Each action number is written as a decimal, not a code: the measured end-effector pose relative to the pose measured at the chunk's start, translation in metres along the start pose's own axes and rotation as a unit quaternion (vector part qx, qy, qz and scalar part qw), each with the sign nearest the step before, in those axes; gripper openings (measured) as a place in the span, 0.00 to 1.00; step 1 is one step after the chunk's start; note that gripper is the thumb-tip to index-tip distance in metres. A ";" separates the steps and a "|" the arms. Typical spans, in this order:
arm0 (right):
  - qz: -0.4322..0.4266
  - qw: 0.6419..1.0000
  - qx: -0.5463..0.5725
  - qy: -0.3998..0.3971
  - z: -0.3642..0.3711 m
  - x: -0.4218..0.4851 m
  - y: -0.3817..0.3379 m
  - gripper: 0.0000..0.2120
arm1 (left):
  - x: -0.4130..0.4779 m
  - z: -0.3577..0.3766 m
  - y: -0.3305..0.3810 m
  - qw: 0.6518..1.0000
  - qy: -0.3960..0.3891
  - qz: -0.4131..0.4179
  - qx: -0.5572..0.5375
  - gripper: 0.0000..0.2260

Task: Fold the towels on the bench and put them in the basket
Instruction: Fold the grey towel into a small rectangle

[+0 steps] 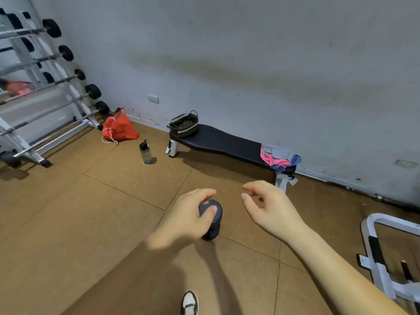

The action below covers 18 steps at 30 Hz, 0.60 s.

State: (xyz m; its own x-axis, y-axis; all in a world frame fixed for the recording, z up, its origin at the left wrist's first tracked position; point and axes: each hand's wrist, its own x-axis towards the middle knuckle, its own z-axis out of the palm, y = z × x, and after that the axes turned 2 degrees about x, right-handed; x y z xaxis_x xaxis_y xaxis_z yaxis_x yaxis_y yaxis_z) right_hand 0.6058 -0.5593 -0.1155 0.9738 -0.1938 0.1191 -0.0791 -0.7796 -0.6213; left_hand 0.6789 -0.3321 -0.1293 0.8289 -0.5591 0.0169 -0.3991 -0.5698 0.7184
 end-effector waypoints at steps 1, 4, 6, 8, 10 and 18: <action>0.007 1.000 -0.001 -0.002 0.001 0.032 0.012 0.16 | 0.037 0.000 -0.009 1.000 -0.011 -0.005 -0.012 0.21; 0.026 1.000 -0.013 -0.003 -0.006 0.122 0.047 0.16 | 0.147 0.002 -0.024 0.999 -0.011 0.002 -0.030 0.20; 0.051 0.998 -0.008 0.017 -0.019 0.170 0.071 0.16 | 0.215 0.001 -0.018 0.999 -0.033 -0.005 -0.042 0.20; 0.084 0.996 0.001 0.041 -0.035 0.213 0.100 0.16 | 0.282 0.006 -0.010 0.997 -0.074 -0.012 -0.034 0.19; 0.125 0.990 0.013 0.062 -0.048 0.257 0.133 0.17 | 0.349 0.016 -0.006 0.994 -0.103 -0.011 -0.026 0.19; 0.196 0.972 0.101 0.076 -0.058 0.452 0.283 0.15 | 0.587 0.076 -0.019 0.993 -0.113 0.015 -0.022 0.17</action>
State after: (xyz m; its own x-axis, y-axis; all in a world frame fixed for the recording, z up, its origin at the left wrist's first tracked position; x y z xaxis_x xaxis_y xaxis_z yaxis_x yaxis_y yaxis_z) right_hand 1.0112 -0.9023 -0.1925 0.8334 -0.5500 -0.0547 -0.3798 -0.4980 -0.7796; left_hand 1.1432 -0.6952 -0.1857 0.7054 -0.6997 -0.1138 -0.4013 -0.5265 0.7495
